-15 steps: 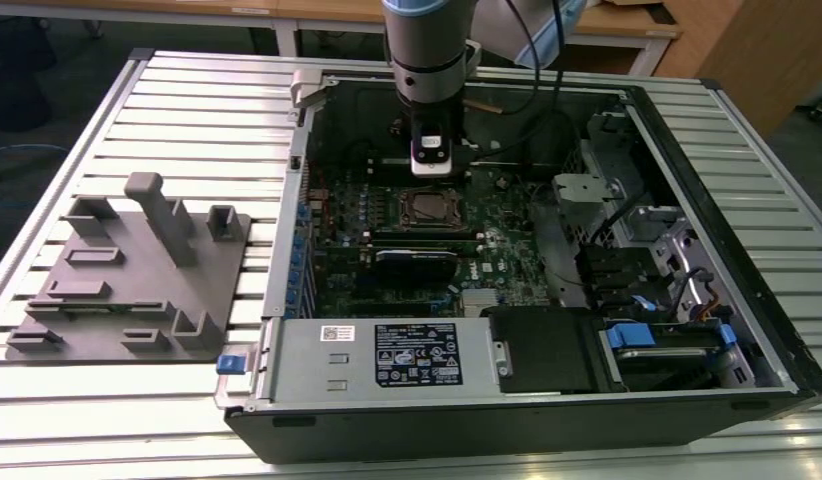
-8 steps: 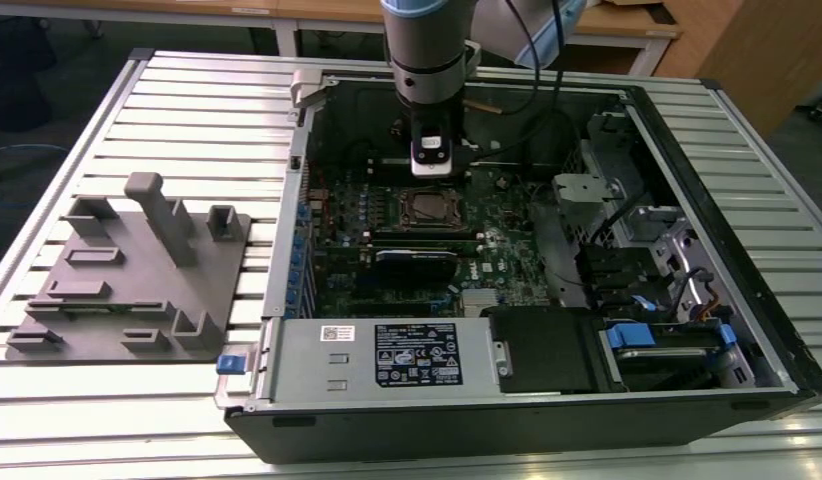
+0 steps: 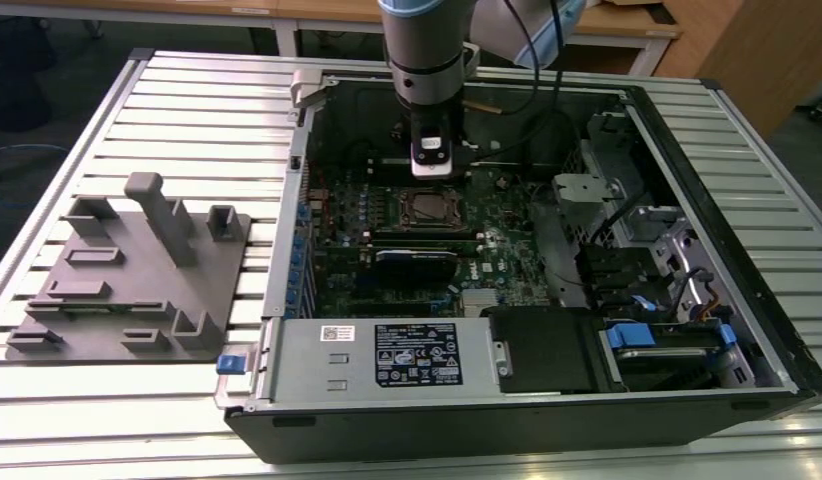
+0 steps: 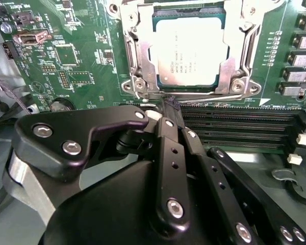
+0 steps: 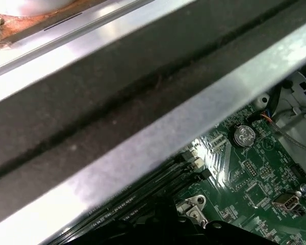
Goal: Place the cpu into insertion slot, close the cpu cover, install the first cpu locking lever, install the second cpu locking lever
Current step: 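Install the first cpu locking lever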
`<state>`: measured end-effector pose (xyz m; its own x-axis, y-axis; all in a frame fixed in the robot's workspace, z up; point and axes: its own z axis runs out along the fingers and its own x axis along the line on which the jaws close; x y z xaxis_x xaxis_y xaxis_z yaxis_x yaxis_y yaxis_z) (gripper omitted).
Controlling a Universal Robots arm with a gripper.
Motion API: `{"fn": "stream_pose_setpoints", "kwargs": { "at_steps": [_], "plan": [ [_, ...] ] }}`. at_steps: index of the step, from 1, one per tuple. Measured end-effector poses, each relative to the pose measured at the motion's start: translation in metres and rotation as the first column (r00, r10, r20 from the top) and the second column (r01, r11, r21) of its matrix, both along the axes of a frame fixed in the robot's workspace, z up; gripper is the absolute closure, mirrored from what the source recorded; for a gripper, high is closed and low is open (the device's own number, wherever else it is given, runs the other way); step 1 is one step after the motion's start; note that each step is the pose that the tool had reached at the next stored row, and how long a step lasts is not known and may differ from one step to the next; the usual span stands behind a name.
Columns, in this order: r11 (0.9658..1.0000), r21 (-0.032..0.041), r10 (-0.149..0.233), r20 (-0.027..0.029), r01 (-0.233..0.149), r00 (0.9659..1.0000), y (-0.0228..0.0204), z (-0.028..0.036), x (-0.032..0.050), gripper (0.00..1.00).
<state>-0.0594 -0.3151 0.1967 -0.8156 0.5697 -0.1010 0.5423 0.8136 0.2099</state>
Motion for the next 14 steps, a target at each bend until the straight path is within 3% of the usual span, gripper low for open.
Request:
{"fn": "stream_pose_setpoints", "kwargs": {
  "at_steps": [7,14],
  "plan": [
    [1.0000,0.0000,0.000,0.0004,0.000,1.0000,0.0004,0.0012,-0.0001,0.89],
    [1.0000,0.0000,0.000,0.0035,0.000,1.0000,0.0037,0.0012,-0.0044,0.89]
  ]
}}
